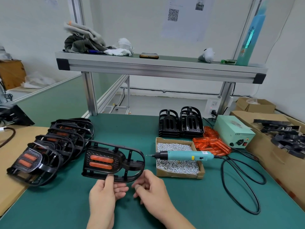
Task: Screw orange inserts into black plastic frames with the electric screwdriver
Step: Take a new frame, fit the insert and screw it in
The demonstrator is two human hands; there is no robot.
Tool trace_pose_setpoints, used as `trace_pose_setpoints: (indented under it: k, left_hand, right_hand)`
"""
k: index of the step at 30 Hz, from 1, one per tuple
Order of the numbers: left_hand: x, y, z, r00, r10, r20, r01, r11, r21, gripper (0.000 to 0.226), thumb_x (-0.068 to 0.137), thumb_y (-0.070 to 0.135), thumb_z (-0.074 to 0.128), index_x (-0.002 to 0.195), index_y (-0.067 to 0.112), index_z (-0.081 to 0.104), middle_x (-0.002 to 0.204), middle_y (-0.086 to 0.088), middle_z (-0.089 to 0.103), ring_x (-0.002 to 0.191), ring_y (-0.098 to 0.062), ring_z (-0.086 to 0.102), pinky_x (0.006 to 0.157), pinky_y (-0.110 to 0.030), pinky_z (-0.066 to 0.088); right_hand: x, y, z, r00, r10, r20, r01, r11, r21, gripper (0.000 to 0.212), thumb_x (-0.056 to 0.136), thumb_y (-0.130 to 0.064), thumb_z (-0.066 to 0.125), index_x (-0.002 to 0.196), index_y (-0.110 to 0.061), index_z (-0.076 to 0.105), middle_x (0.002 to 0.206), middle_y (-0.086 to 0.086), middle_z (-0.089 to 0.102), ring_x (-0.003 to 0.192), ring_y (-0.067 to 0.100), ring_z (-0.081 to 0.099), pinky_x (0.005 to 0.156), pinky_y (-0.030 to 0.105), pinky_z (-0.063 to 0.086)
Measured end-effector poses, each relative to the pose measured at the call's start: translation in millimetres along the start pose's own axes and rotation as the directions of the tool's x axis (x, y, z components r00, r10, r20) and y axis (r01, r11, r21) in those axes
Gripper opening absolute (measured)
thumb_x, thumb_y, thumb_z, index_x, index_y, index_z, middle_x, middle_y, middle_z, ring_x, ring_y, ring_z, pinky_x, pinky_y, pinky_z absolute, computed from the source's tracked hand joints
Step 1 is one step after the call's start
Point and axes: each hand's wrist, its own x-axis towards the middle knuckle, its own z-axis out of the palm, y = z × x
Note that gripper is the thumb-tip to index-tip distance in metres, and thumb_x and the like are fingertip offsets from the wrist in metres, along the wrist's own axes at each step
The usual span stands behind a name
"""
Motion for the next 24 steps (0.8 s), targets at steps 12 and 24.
trace_pose_setpoints:
  k: [12, 24]
  left_hand:
    - [11.1, 2.1, -13.6, 0.997, 0.073, -0.028, -0.067, 0.981, 0.18, 0.034, 0.101, 0.025, 0.055, 0.082, -0.003, 0.057, 0.058, -0.014, 0.069, 0.043, -0.017, 0.064, 0.036, -0.02, 0.045]
    - [26.4, 28.3, -55.0, 0.964, 0.228, -0.135, -0.188, 0.947, 0.259, 0.036, 0.099, 0.029, 0.059, 0.077, 0.0, 0.063, 0.062, -0.012, 0.07, 0.047, -0.017, 0.065, 0.038, -0.021, 0.044]
  right_hand:
    - [0.8, 0.9, -1.7, 0.999, 0.029, -0.034, -0.029, 1.0, 0.004, 0.021, 0.093, 0.003, 0.053, 0.098, -0.016, 0.062, 0.092, 0.012, 0.071, 0.062, 0.012, 0.067, 0.054, 0.018, 0.045]
    - [-2.9, -2.1, -4.6, 0.998, 0.063, -0.005, -0.062, 0.995, 0.072, 0.019, 0.095, 0.001, 0.054, 0.098, -0.015, 0.063, 0.091, 0.009, 0.07, 0.064, 0.01, 0.066, 0.052, 0.025, 0.046]
